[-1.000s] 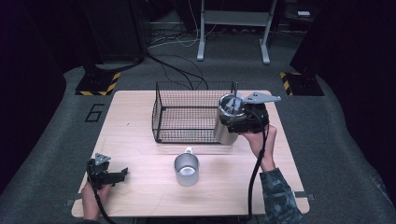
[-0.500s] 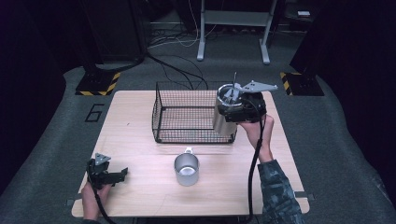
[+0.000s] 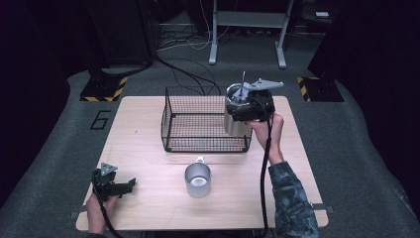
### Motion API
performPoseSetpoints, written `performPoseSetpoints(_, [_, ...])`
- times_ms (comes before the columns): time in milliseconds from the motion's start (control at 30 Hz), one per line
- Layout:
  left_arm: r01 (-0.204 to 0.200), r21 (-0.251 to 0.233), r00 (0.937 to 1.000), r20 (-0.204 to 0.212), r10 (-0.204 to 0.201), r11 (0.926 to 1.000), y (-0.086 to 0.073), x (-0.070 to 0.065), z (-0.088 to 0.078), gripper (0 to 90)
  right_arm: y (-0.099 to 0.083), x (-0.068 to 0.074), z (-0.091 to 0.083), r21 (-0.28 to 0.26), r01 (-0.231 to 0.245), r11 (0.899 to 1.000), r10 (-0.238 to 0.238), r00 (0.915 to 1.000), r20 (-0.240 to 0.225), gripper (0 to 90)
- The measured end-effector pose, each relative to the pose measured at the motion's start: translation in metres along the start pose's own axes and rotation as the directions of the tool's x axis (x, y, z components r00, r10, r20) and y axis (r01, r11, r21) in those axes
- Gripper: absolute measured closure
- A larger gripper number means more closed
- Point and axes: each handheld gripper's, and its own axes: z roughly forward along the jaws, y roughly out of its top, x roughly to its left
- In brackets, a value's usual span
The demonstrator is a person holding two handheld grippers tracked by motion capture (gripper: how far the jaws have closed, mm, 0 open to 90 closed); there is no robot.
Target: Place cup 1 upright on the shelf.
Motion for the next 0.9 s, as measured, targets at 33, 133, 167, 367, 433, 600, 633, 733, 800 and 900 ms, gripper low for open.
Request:
performPoseSetpoints(33, [0.0, 0.0, 1.0, 0.0, 0.0, 1.0, 0.0, 0.0, 0.0, 1.2, 0.0, -0.001, 0.002, 0.002, 0.0, 1.0, 0.0, 1.0, 0.004, 3.4])
performPoseSetpoints(133, [0.0, 0.0, 1.0, 0.0, 0.0, 1.0, 0.0, 0.0, 0.0, 1.2, 0.001, -0.004, 0.008, 0.007, -0.013, 1.0, 0.013, 0.9998, 0.013, 3.4])
performPoseSetpoints(167, [0.0, 0.0, 1.0, 0.0, 0.0, 1.0, 0.0, 0.0, 0.0, 1.2, 0.001, -0.006, 0.011, 0.006, -0.005, 1.0, 0.005, 0.9999, 0.01, 3.4])
performPoseSetpoints(367, [-0.005, 0.002, 1.0, 0.002, 0.005, 1.0, 0.0, 0.0, 0.0, 1.2, 0.002, -0.009, 0.026, 0.018, -0.019, 1.0, 0.019, 0.9995, 0.025, 3.4])
performPoseSetpoints(433, [-0.005, 0.002, 1.0, 0.002, 0.005, 1.0, 0.0, 0.0, 0.0, 1.2, 0.001, -0.011, 0.03, 0.025, -0.027, 0.999, 0.026, 0.9994, 0.024, 3.4])
performPoseSetpoints(600, [-0.005, 0.002, 1.0, 0.002, 0.005, 1.0, 0.0, 0.0, 0.0, 1.3, -0.002, -0.012, 0.041, 0.035, -0.052, 0.998, 0.051, 0.9984, 0.026, 3.4])
performPoseSetpoints(633, [-0.005, 0.002, 1.0, 0.002, 0.005, 1.0, 0.0, 0.0, 0.0, 1.2, -0.002, -0.012, 0.044, 0.038, -0.05, 0.998, 0.049, 0.9985, 0.026, 3.4])
performPoseSetpoints(733, [-0.005, 0.002, 1.0, 0.003, 0.005, 1.0, 0.0, 0.0, 0.0, 1.3, -0.003, -0.012, 0.049, 0.045, -0.057, 0.997, 0.056, 0.9981, 0.028, 3.4])
performPoseSetpoints(800, [-0.006, 0.003, 1.0, 0.003, 0.006, 1.0, 0.0, 0.0, 0.0, 1.3, -0.004, -0.012, 0.052, 0.048, -0.062, 0.997, 0.06, 0.9977, 0.03, 3.3])
performPoseSetpoints(900, [-0.006, 0.003, 1.0, 0.003, 0.006, 1.0, 0.0, 0.0, 0.0, 1.3, -0.005, -0.012, 0.056, 0.048, -0.065, 0.997, 0.064, 0.9975, 0.03, 3.3])
